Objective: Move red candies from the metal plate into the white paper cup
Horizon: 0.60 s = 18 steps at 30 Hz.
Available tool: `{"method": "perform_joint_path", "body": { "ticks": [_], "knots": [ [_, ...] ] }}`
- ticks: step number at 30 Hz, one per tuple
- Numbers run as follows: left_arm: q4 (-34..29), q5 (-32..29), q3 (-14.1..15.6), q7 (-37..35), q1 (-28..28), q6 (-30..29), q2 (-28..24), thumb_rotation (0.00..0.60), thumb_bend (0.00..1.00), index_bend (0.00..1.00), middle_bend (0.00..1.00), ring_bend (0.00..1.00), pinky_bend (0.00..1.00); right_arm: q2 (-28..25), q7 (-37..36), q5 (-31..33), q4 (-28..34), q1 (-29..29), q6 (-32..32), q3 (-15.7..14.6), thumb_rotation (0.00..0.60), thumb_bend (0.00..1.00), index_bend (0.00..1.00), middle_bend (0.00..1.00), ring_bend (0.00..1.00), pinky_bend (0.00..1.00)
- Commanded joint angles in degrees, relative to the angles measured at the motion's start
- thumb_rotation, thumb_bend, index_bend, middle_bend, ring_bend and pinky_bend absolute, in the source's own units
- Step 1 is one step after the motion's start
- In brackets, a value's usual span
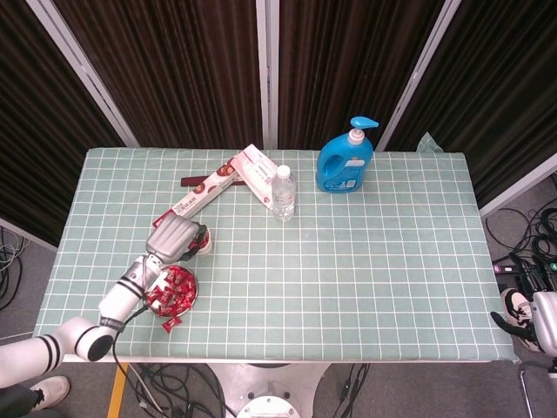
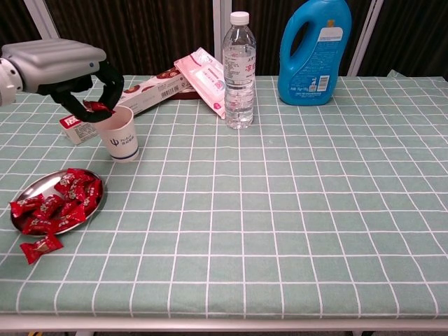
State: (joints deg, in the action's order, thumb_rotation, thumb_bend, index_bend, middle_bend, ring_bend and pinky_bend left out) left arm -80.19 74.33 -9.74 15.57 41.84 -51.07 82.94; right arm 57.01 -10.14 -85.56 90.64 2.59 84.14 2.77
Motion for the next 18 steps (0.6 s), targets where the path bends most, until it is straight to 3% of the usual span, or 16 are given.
{"method": "perform_joint_path", "body": {
  "ticks": [1,7,13,18],
  "knots": [
    [1.70,-2.06,-0.44,1.40,1.24,1.43,1.44,0.600,0.51,0.61,0.65,0.99,1.00,0.01,-0.15,0.18,-0.16,-0.10,-0.02,0.03,0.600,0.09,0.02,0.13,0.01,0.31],
    [1.46,-3.22,0.08,3.64,1.13,0.04,1.68,0.600,0.44,0.47,0.52,0.99,1.00,0.06,-0.24,0.33,-0.38,-0.02,-0.33,0.08,0.600,0.09,0.02,0.13,0.01,0.31],
    [-2.13,-2.66,0.95,3.99,-0.29,-2.71,-0.69,0.600,0.39,0.40,0.44,0.97,1.00,0.04,-0.05,0.07,-0.16,0.22,-0.58,0.10,0.600,0.09,0.02,0.13,0.01,0.31],
    [-5.47,4.18,3.72,0.51,-4.08,-9.95,-3.91,0.600,0.35,0.39,0.42,0.96,1.00,-0.03,-0.10,-0.35,-0.15,0.34,-0.49,0.11,0.600,0.09,0.02,0.13,0.01,0.31]
  ]
}}
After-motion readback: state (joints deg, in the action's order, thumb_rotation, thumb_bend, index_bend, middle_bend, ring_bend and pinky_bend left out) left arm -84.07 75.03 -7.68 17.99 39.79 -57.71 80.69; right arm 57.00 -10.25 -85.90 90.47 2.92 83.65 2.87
